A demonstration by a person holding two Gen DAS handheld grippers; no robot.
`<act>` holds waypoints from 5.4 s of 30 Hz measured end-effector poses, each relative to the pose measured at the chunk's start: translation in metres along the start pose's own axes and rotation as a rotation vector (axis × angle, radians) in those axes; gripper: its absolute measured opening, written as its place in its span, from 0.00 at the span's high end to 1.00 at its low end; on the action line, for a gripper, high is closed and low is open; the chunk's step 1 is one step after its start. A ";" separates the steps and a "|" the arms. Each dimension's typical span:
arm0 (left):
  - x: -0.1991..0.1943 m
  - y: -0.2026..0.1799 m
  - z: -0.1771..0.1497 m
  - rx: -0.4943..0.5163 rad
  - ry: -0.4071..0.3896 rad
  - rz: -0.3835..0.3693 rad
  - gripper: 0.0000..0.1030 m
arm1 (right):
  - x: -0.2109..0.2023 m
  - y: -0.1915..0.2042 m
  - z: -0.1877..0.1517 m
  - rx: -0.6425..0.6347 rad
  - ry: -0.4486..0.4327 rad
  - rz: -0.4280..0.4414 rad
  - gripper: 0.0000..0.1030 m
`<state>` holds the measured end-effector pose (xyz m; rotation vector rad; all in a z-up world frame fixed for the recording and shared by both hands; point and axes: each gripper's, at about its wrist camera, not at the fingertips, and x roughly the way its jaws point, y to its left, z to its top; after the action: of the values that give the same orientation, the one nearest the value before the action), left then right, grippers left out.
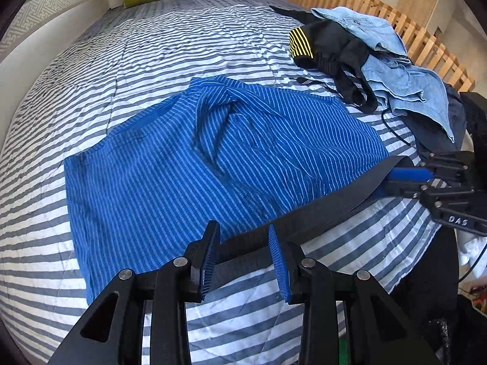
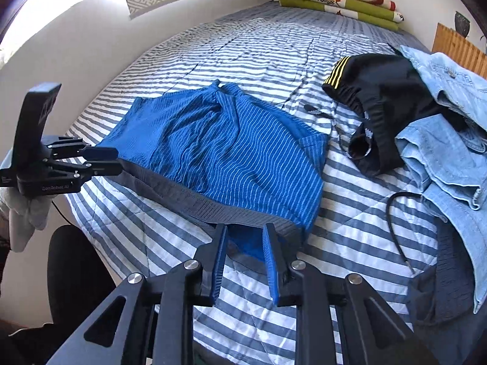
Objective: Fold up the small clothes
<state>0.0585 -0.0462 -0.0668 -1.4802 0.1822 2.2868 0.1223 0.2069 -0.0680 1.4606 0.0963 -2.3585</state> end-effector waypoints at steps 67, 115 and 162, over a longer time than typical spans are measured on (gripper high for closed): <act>0.012 -0.044 -0.022 -0.101 -0.154 -0.014 0.69 | 0.034 0.000 0.010 0.391 -0.027 0.355 0.50; -0.080 0.073 -0.122 -0.552 -0.359 0.422 0.69 | -0.024 0.004 0.062 0.203 -0.239 0.251 0.98; -0.051 0.081 -0.140 -0.505 -0.216 0.468 0.52 | -0.015 0.007 0.005 0.019 -0.076 0.126 0.67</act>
<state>0.1621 -0.1791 -0.0901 -1.5180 -0.1412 3.0212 0.1261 0.2031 -0.0515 1.3425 -0.0373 -2.3153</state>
